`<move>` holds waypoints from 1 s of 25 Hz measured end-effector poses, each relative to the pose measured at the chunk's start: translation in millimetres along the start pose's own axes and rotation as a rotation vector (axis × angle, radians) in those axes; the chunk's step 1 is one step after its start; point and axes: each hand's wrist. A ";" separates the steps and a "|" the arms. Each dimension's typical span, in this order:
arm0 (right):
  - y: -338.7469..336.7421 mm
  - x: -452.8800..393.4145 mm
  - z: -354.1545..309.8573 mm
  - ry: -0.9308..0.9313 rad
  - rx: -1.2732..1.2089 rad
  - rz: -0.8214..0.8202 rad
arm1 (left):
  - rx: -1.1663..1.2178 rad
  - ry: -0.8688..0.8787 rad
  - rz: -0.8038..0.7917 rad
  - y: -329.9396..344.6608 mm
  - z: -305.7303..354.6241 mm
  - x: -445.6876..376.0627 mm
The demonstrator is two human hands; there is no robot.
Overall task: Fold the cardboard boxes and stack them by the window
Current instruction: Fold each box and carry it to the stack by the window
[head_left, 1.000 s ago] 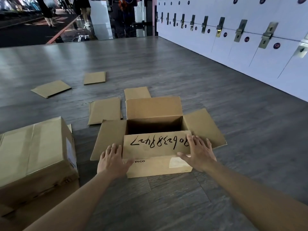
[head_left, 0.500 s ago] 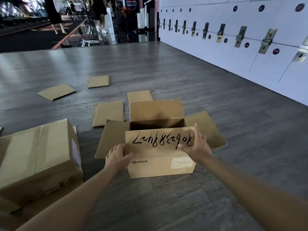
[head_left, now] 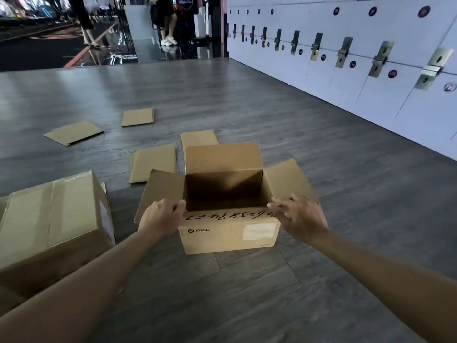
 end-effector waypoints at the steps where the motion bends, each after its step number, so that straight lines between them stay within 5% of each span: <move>1: 0.8 5.0 -0.9 -0.030 -0.024 -0.042 | -0.050 0.027 -0.132 -0.5 0.2 -0.3; 4: 12.8 20.9 -9.0 -0.093 -0.072 -0.315 | -0.175 0.100 -0.547 14.5 4.4 9.4; 6: 28.7 28.6 -19.1 -0.093 0.010 -0.541 | -0.342 0.169 -0.621 35.9 3.0 16.5; 8: 45.8 31.8 -27.4 -0.105 0.132 -0.641 | -0.454 0.214 -0.570 53.7 1.0 21.8; 13: 69.5 22.9 -38.5 -0.114 0.185 -0.553 | -0.460 0.193 -0.377 64.9 -3.7 20.4; 19: 81.4 12.4 -33.9 -0.110 0.121 -0.503 | -0.372 -0.135 0.085 43.4 -45.5 10.7; 23: 81.4 12.1 -36.3 -0.119 0.125 -0.475 | -0.091 -0.436 0.045 26.1 -68.5 -3.6; 25: 79.4 10.7 -37.8 -0.112 0.118 -0.483 | 0.057 -0.426 0.087 24.3 -67.1 -8.7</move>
Point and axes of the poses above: each hand's wrist, its own x-axis away from the middle knuckle, its own y-axis out of the palm, z = x × y, and after that the axes turned 5 degrees about -x, right-handed
